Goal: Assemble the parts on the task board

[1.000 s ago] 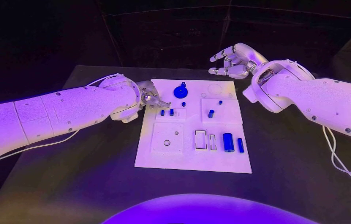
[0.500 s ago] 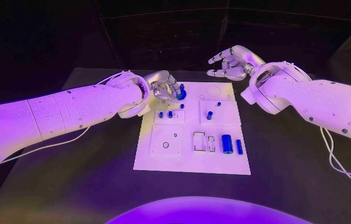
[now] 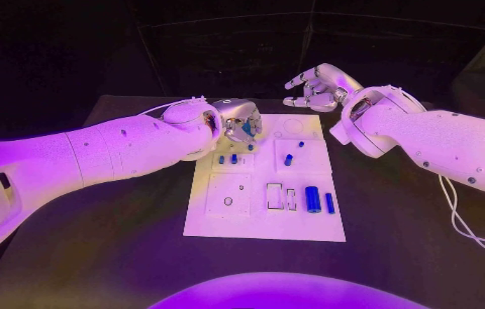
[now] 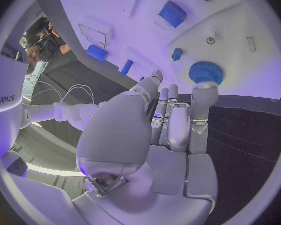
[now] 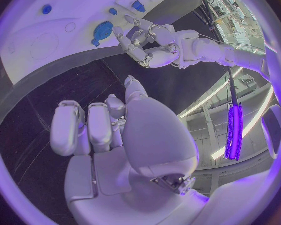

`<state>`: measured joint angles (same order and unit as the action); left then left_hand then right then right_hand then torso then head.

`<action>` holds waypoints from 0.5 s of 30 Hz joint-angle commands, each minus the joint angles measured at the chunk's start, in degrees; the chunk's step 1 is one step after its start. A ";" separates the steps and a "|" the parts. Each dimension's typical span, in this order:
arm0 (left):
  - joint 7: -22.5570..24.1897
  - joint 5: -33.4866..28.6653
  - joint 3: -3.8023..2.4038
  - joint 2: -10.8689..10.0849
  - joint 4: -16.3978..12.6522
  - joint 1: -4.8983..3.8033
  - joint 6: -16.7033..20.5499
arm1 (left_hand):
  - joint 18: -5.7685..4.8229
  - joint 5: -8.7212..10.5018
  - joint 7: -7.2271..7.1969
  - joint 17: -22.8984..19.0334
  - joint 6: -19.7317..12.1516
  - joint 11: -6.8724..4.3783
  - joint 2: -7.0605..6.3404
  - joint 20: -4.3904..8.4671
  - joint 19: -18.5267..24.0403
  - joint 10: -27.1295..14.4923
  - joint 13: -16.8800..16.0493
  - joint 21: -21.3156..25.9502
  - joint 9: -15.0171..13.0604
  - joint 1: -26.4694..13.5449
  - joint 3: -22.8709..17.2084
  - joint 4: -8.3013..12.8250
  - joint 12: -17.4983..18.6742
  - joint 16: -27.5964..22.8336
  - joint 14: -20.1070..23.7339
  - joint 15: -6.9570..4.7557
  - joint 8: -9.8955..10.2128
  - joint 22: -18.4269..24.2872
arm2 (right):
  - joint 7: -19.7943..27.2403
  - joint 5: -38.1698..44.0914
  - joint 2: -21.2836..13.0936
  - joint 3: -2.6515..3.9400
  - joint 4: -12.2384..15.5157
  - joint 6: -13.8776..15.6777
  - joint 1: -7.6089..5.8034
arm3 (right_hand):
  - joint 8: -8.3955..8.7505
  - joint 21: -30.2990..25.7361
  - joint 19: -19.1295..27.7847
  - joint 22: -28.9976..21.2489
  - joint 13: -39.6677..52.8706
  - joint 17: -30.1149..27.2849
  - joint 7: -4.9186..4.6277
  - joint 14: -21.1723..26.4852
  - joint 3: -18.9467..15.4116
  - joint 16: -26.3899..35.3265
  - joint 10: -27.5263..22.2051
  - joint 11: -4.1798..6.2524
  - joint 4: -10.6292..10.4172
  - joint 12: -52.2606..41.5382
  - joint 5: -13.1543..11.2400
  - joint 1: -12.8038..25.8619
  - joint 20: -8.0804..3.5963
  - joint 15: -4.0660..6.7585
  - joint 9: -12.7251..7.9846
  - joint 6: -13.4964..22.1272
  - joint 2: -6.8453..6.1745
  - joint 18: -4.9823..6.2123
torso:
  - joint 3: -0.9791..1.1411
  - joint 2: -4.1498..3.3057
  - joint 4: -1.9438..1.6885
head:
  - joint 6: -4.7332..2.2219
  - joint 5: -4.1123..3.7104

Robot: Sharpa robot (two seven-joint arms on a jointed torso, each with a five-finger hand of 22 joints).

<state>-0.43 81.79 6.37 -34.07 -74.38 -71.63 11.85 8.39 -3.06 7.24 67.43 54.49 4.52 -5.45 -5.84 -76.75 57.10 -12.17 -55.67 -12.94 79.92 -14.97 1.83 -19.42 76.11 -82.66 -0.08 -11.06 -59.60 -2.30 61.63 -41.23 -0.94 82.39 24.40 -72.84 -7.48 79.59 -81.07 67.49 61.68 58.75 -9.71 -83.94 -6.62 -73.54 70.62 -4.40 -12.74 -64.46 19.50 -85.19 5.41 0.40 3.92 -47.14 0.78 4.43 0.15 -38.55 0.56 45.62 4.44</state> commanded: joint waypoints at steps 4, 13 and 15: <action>-2.07 6.75 0.58 1.86 2.12 -0.28 -5.19 | -1.13 0.25 0.02 0.28 0.97 -0.11 -0.68 0.27 -1.11 0.93 1.58 -1.74 1.02 -0.41 -0.68 -0.07 1.45 0.66 -0.75 -0.17 0.82 -1.50 | 0.46 -0.07 0.28 0.04 -0.05 -0.31 -0.11 | -0.33 -0.24 0.41 -0.07 -0.03 -0.06 -0.04 -0.71 -0.33 0.22 -0.51 -0.01 -0.15 0.16 0.04 0.00 0.09 0.05 -0.07 0.33 0.58 -0.08 | -0.08 -0.04 0.01 | -0.04 -0.15; -2.53 7.12 0.78 3.53 4.14 -0.28 -7.03 | -1.41 0.26 0.18 -0.12 1.93 0.08 -1.09 0.26 -1.98 1.37 2.95 -3.15 1.82 -0.92 -0.89 -0.37 2.91 0.79 -1.20 -0.08 1.35 -2.76 | 0.61 -0.07 0.49 0.04 -0.12 -0.28 -0.10 | -0.34 -0.24 0.40 -0.07 -0.04 -0.04 -0.04 -0.72 -0.33 0.22 -0.51 -0.01 -0.16 0.16 0.06 -0.01 0.09 0.05 -0.07 0.33 0.61 -0.08 | 0.01 0.05 -0.10 | 0.14 -0.33; -2.60 7.14 0.79 3.73 4.47 -0.25 -7.07 | -1.40 0.25 0.28 -0.27 2.05 0.19 -1.15 0.23 -2.04 1.37 3.42 -3.09 2.10 -0.84 -1.05 -0.33 3.50 0.80 -1.33 -0.02 1.64 -2.73 | 0.62 -0.07 0.51 0.04 -0.13 -0.27 -0.10 | -0.34 -0.24 0.40 -0.06 -0.04 -0.04 -0.04 -0.72 -0.33 0.21 -0.51 -0.01 -0.17 0.16 0.06 -0.02 0.09 0.05 -0.07 0.33 0.62 -0.08 | -0.02 0.04 -0.12 | 0.13 -0.48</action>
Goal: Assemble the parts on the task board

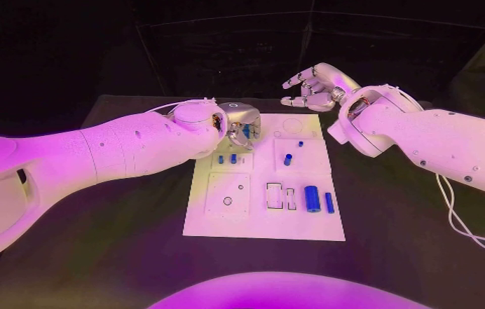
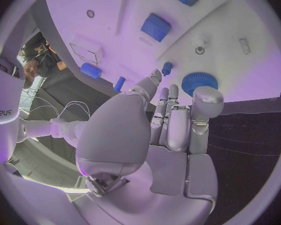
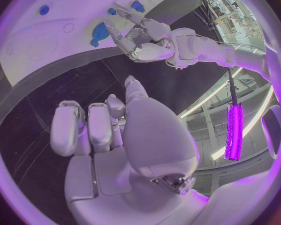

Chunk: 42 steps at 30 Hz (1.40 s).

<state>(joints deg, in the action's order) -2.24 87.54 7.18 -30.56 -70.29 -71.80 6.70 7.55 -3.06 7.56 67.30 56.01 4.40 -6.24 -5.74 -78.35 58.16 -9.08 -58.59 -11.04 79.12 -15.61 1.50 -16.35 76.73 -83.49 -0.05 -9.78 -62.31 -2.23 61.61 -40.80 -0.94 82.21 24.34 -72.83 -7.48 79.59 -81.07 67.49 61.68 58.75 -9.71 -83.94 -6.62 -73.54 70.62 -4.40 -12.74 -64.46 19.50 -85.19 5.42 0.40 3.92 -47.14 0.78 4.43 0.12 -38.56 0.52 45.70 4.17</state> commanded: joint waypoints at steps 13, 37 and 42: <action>-1.00 1.42 0.00 1.25 1.49 0.17 -3.41 | -0.65 0.24 -0.01 -0.73 1.64 0.24 0.07 0.13 -0.88 1.93 1.61 -0.74 0.98 0.35 -1.60 0.05 1.71 0.19 -0.82 -0.10 0.93 -0.61 | 0.60 -0.06 0.24 0.04 -0.01 -0.22 -0.11 | -0.35 -0.24 0.40 -0.06 -0.03 -0.06 -0.04 -0.72 -0.30 0.23 -0.50 0.00 -0.19 0.13 0.16 -0.05 0.09 0.05 -0.07 0.33 0.73 -0.08 | -0.01 0.03 -0.11 | 0.20 -0.09; -1.74 1.42 0.11 2.43 3.08 0.56 -4.67 | -0.82 0.25 -0.37 -1.72 4.76 -0.44 1.00 0.64 -1.35 6.51 3.72 -1.34 2.27 1.09 -6.19 0.81 4.61 0.27 -1.02 -0.68 1.72 -1.51 | 0.60 -0.06 0.45 0.04 -0.12 -0.30 -0.10 | -0.38 -0.25 0.40 -0.07 -0.02 -0.01 -0.03 -0.73 -0.29 0.21 -0.49 0.00 -0.21 0.11 0.29 -0.09 0.08 0.06 -0.06 0.31 0.81 -0.08 | 0.02 0.08 -0.16 | 0.41 -0.15; -1.77 1.42 0.20 2.61 3.51 0.60 -4.74 | -0.84 0.26 -0.40 -1.75 5.35 -0.59 1.38 0.74 -1.40 7.45 3.96 -1.42 2.44 1.01 -7.19 0.96 5.10 0.38 -1.05 -0.78 1.82 -1.65 | 0.60 -0.06 0.46 0.04 -0.10 -0.31 -0.10 | -0.38 -0.23 0.39 -0.04 -0.01 -0.02 -0.03 -0.73 -0.29 0.22 -0.48 0.00 -0.21 0.09 0.30 -0.09 0.08 0.06 -0.06 0.31 0.82 -0.08 | 0.04 0.07 -0.15 | 0.36 -0.15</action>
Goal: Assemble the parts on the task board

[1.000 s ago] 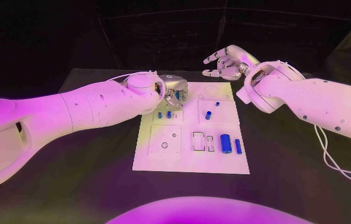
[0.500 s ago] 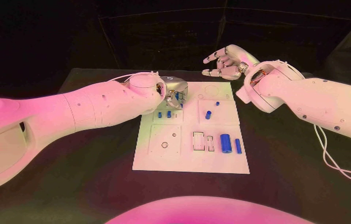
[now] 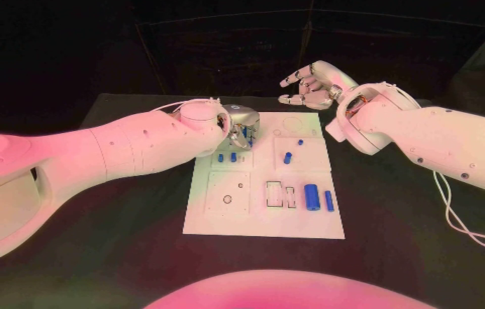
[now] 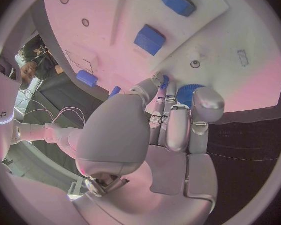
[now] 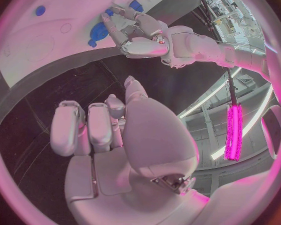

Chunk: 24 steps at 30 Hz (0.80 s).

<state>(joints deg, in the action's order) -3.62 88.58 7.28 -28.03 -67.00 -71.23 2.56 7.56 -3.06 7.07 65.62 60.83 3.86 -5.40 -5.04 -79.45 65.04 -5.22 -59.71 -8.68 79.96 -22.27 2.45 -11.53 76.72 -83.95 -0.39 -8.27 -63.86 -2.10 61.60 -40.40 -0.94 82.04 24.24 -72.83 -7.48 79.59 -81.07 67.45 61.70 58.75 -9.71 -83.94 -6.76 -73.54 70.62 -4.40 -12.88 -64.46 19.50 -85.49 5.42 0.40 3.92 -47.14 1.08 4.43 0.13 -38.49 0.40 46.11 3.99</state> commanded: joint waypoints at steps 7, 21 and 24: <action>0.07 0.38 0.17 -0.08 0.26 0.10 1.77 | -0.92 0.31 0.23 -0.21 1.52 -0.32 1.69 0.36 -0.28 2.86 0.25 -0.56 0.34 2.05 -3.55 1.91 0.85 0.49 -0.56 -0.74 0.54 -0.49 | 0.51 -0.04 0.00 0.04 0.13 -0.21 -0.11 | -0.42 -0.24 0.39 -0.01 0.06 0.04 -0.03 -0.75 -0.14 0.19 -0.42 0.00 -0.14 0.00 0.40 0.25 0.08 0.06 -0.05 0.25 0.65 -0.08 | 0.00 0.05 0.03 | -0.29 0.05; 1.53 -2.59 -1.29 -3.17 -4.01 0.09 8.53 | -0.98 0.32 0.41 -0.44 1.94 -0.14 1.14 0.32 -0.30 3.44 0.65 -0.76 0.66 1.05 -4.82 2.49 2.14 0.53 -0.55 -0.63 1.01 -0.80 | 0.58 -0.18 -0.25 0.04 0.22 -0.07 -0.10 | -0.50 -0.23 0.38 0.01 0.03 0.06 -0.02 -0.76 -0.15 0.18 -0.43 0.01 -0.26 0.00 0.55 0.32 0.08 0.06 -0.02 0.13 0.80 -0.08 | -0.02 0.01 -0.07 | -0.65 -0.07; 1.53 -3.36 -2.16 -4.20 -5.28 0.08 9.45 | -0.99 0.32 0.43 -0.40 1.95 -0.12 1.05 0.32 -0.31 3.49 0.69 -0.79 0.69 0.94 -4.90 2.53 2.25 0.56 -0.56 -0.62 1.06 -0.83 | 0.59 -0.19 -0.29 0.04 0.22 -0.06 -0.10 | -0.50 -0.23 0.38 0.01 0.03 0.06 -0.02 -0.76 -0.15 0.18 -0.43 0.01 -0.26 0.00 0.55 0.32 0.08 0.06 -0.02 0.13 0.80 -0.08 | -0.05 0.03 -0.12 | -0.57 -0.07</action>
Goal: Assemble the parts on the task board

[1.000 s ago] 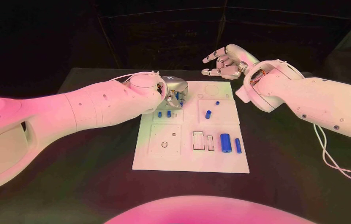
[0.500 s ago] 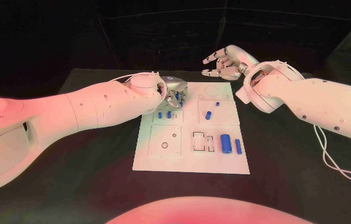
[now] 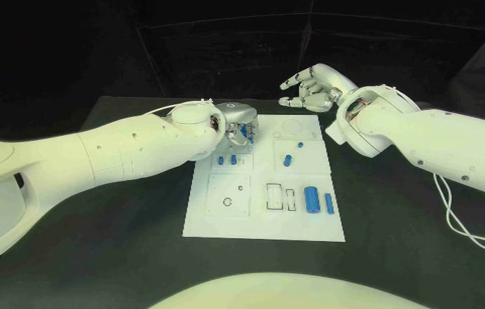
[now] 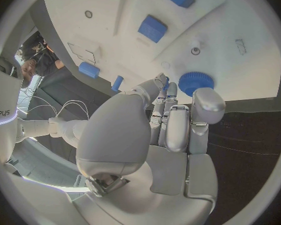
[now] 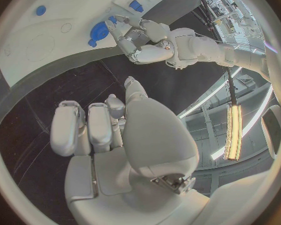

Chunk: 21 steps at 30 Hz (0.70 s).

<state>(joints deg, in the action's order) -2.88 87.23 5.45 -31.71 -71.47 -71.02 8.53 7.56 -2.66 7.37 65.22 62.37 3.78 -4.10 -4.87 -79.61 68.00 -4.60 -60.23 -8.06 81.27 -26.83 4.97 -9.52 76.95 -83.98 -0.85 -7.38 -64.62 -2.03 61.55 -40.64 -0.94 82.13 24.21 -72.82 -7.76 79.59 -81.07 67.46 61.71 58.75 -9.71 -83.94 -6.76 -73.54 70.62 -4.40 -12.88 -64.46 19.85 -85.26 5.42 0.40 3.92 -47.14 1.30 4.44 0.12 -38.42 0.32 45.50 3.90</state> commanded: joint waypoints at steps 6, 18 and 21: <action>0.94 -2.68 -2.37 -2.90 -3.24 -0.11 3.22 | -1.01 -0.07 0.18 0.00 0.51 0.01 -0.57 0.14 -0.20 0.69 0.16 -0.38 0.17 -0.76 -0.56 0.13 0.60 0.39 -0.57 -0.13 0.33 -0.22 | 0.58 -0.16 -0.07 0.04 0.09 -0.02 -0.09 | -0.22 -0.23 0.38 0.00 0.03 0.06 -0.01 -0.76 -0.15 0.18 -0.43 0.01 -0.26 0.00 0.21 0.09 0.08 0.06 -0.02 0.13 0.57 -0.09 | -0.05 -0.04 -0.09 | -0.08 0.11; 0.67 -2.66 -3.23 -8.07 -5.48 0.01 -1.81 | -1.04 -0.06 0.04 -0.24 0.85 -0.06 -1.36 0.10 -0.21 1.22 0.28 -0.51 0.32 -1.78 -0.64 0.18 1.19 0.35 -0.53 -0.14 0.53 -0.42 | 0.54 -0.19 -0.25 0.04 0.05 -0.02 -0.08 | -0.22 -0.23 0.38 0.00 0.03 0.06 -0.01 -0.76 -0.15 0.18 -0.43 0.01 -0.26 0.00 0.21 0.09 0.08 0.06 -0.02 0.13 0.57 -0.09 | -0.02 -0.06 -0.05 | -0.02 0.30; 0.81 -2.61 -3.20 -8.55 -5.50 0.18 -2.14 | -1.04 -0.06 0.03 -0.30 0.87 -0.06 -1.48 0.10 -0.20 1.24 0.30 -0.50 0.35 -1.93 -0.63 0.17 1.30 0.33 -0.52 -0.13 0.58 -0.43 | 0.54 -0.19 -0.26 0.04 0.05 -0.03 -0.08 | -0.22 -0.23 0.38 0.00 0.03 0.06 -0.01 -0.76 -0.15 0.18 -0.43 0.01 -0.26 0.00 0.21 0.09 0.08 0.06 -0.02 0.13 0.57 -0.09 | -0.01 -0.02 -0.10 | 0.04 0.35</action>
<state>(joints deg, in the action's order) -2.64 84.96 2.28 -40.19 -76.79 -70.85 8.34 7.56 -2.67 7.37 64.96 62.78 3.68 -5.61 -4.88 -79.61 68.92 -4.35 -60.46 -7.81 79.75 -27.31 5.14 -8.54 77.17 -83.96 -0.82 -7.11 -64.98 -1.97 61.45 -40.88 -0.94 82.09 24.21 -72.80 -7.76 79.59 -81.07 67.46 61.71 58.75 -9.71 -83.94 -6.76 -73.54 70.62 -4.40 -12.88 -64.46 19.85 -85.26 5.41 0.40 3.92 -47.14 1.30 4.43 0.12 -38.46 0.27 45.53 4.22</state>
